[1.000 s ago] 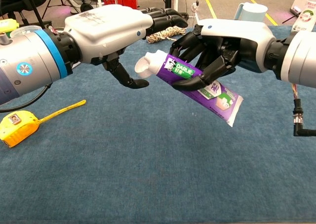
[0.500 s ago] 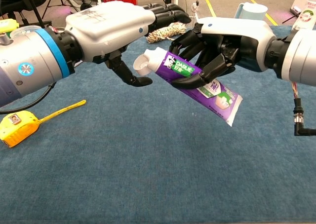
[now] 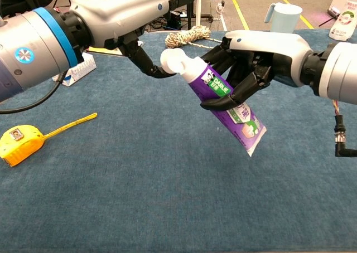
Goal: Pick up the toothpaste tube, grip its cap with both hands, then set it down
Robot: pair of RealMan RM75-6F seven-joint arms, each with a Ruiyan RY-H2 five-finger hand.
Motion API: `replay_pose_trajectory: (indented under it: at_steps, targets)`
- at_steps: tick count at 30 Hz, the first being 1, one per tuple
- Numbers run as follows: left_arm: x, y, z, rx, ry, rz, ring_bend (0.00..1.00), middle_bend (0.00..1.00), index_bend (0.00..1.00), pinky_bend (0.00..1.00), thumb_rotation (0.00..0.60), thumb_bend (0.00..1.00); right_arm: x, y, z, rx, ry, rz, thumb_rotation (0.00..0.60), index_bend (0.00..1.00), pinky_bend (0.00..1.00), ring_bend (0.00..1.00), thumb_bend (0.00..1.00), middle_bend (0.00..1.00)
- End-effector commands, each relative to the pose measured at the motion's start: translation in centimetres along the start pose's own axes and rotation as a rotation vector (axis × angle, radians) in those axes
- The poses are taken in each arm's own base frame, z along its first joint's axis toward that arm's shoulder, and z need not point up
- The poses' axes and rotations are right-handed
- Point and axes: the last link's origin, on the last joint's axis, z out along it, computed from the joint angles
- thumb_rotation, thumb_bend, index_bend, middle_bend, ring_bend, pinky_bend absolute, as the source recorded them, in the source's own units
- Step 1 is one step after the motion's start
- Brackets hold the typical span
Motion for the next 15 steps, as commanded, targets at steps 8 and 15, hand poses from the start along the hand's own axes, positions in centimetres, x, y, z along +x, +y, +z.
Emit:
replay_pose_trajectory:
  at_steps: [8,15]
  targets:
    - [0.5,-0.44,-0.46,-0.003,-0.004,0.013,0.0,0.0,0.0,0.25,0.6,0.23,-0.41,0.62,0.12,-0.013,-0.001,-0.061,0.6,0.8,1.0,1.0,0.35,0.93]
    - [0.74,-0.17,-0.3,-0.01,-0.002,0.007,0.0,0.0,0.0,0.25,0.6,0.23,-0.74,0.79,0.29,-0.02,-0.007,-0.111,0.6,0.8,1.0,1.0,0.35,0.94]
